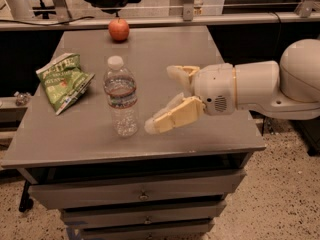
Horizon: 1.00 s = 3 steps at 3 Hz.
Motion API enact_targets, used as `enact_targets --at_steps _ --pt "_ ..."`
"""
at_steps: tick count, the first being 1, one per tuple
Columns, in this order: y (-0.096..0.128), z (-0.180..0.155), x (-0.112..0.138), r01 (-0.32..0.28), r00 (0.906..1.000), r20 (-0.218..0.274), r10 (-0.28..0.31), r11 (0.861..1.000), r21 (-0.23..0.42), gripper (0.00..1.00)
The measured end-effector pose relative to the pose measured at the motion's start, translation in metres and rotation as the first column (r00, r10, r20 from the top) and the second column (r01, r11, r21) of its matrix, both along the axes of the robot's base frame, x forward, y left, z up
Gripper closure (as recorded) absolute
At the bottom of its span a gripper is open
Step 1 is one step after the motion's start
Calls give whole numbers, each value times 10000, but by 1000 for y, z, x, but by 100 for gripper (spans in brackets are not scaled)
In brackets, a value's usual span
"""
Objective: Pick water bottle
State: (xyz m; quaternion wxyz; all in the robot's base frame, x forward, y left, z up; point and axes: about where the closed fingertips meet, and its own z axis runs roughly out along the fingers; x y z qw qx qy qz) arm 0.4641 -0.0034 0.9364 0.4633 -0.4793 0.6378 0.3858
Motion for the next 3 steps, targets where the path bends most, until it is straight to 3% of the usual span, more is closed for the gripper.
enact_targets --at_steps 1,3 --pt "7 -1 -7 -703 9969 355 701 9975 41 0" --pt "48 -23 -6 -2364 9604 1601 2282 9711 339 0"
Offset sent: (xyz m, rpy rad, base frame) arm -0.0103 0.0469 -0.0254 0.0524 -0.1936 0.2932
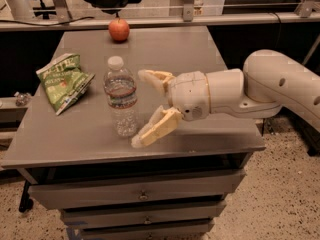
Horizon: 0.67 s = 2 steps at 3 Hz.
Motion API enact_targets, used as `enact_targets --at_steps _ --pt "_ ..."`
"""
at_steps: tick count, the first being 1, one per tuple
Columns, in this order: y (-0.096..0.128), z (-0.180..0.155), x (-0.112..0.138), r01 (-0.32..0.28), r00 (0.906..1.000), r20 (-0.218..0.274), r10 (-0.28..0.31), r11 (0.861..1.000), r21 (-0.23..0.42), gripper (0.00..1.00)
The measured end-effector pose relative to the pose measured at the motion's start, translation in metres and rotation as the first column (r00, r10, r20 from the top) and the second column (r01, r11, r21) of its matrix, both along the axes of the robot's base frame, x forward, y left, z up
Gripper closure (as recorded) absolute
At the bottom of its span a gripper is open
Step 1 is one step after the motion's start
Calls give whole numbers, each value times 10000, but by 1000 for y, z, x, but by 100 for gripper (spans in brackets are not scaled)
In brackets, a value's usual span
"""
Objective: Pick water bottle
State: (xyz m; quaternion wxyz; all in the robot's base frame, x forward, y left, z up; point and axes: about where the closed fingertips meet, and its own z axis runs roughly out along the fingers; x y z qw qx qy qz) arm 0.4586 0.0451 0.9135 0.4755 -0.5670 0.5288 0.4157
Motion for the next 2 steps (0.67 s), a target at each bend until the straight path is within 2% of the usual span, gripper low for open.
enact_targets --at_steps 1,2 --pt "13 -10 9 -148 9992 375 137 9995 270 0" --pt "21 -18 17 57 9981 606 -74 9996 282 18"
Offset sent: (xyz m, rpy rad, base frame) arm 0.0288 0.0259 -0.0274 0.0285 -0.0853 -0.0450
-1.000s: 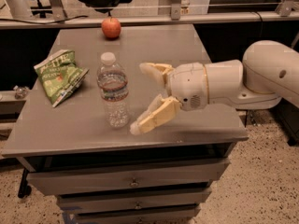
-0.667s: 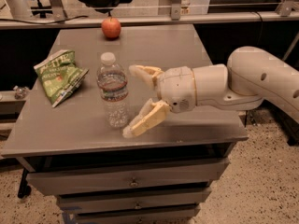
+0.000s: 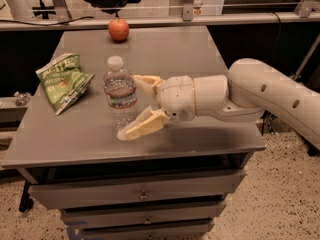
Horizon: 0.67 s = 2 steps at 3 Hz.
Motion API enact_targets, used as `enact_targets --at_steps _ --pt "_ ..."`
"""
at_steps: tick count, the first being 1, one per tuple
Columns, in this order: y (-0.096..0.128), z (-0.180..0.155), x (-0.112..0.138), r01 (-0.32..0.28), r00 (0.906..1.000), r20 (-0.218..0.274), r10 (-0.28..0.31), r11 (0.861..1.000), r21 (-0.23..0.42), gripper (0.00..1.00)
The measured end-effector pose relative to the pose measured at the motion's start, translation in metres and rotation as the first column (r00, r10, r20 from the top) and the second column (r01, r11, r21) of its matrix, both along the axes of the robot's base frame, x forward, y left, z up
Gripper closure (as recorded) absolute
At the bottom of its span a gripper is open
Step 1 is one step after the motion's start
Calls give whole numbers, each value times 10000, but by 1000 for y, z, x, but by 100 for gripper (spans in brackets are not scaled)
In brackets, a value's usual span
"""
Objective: Pick water bottle
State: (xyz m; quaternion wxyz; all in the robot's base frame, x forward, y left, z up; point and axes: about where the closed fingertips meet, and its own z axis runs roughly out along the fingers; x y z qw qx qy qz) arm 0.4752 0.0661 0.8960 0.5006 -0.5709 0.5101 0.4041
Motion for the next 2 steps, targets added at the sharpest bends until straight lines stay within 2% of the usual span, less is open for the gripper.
enact_targets --at_steps 2 --pt "3 -2 8 759 9971 -97 -756 9968 258 64"
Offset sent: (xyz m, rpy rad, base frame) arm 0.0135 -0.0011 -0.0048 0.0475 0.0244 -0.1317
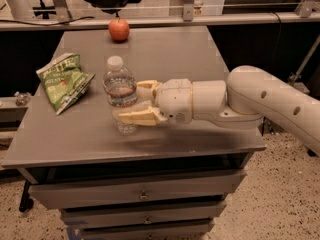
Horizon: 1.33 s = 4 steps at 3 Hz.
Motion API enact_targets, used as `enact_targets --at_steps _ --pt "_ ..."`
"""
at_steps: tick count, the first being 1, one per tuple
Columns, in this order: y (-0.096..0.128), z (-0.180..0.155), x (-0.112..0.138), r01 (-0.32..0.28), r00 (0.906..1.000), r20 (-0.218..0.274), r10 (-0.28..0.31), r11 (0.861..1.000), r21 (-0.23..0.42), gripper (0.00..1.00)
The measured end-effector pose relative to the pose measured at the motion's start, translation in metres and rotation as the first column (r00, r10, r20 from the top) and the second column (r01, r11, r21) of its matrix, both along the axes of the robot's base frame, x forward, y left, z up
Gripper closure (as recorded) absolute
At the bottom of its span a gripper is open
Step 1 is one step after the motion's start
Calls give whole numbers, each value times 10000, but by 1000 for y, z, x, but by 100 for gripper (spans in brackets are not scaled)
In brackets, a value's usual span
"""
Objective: Pick water bottle
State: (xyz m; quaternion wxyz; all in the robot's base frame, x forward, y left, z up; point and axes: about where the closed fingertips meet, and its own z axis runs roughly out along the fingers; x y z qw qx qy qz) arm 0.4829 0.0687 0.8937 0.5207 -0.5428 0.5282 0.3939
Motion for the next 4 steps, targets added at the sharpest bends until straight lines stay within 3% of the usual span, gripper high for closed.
enact_targets --at_steps 1,2,3,4 --pt "0 6 4 276 9996 9 -276 9996 101 88" --pt "-8 26 13 600 9979 249 -604 9980 176 100" --pt "-14 67 28 949 9928 680 -982 9942 512 100" --pt "-15 74 30 975 9918 773 -1018 9936 568 100"
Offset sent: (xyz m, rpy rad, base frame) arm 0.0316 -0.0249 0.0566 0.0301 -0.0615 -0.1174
